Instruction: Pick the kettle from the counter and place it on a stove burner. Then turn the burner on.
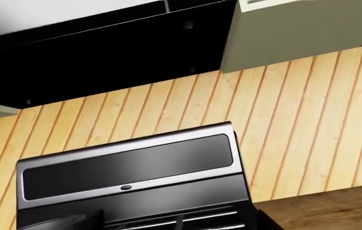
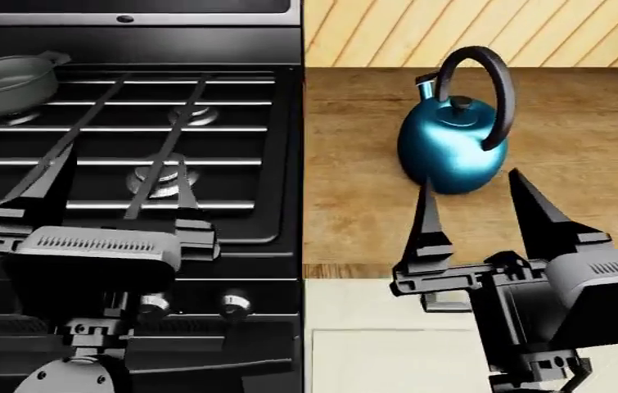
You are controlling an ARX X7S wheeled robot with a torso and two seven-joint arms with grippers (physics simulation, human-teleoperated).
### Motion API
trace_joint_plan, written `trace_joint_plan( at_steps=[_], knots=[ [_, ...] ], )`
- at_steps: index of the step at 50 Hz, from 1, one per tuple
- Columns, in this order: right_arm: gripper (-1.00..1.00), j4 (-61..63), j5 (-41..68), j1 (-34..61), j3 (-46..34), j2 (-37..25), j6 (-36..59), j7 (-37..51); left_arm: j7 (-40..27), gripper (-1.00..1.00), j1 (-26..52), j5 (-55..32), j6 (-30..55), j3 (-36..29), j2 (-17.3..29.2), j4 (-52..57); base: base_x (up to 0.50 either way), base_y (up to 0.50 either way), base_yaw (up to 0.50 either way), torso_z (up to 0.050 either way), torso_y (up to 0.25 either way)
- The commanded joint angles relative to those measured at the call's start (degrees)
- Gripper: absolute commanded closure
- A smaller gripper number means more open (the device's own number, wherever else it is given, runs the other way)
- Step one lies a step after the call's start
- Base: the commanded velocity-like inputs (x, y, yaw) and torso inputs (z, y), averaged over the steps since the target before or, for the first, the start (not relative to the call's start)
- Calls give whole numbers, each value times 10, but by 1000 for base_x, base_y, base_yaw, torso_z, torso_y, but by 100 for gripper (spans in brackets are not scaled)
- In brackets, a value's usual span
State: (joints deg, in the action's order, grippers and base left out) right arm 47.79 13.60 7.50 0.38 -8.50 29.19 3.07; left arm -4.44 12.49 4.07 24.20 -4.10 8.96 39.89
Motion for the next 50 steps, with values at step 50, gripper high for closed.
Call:
trace_joint_plan(
  at_steps=[50],
  knots=[
    [-100, -31, 263, 419, 22, -103, 593, 187, -20, -100, 6, -18, 14, -29, 26, 16, 207, -112, 0, 0, 0]
  ],
)
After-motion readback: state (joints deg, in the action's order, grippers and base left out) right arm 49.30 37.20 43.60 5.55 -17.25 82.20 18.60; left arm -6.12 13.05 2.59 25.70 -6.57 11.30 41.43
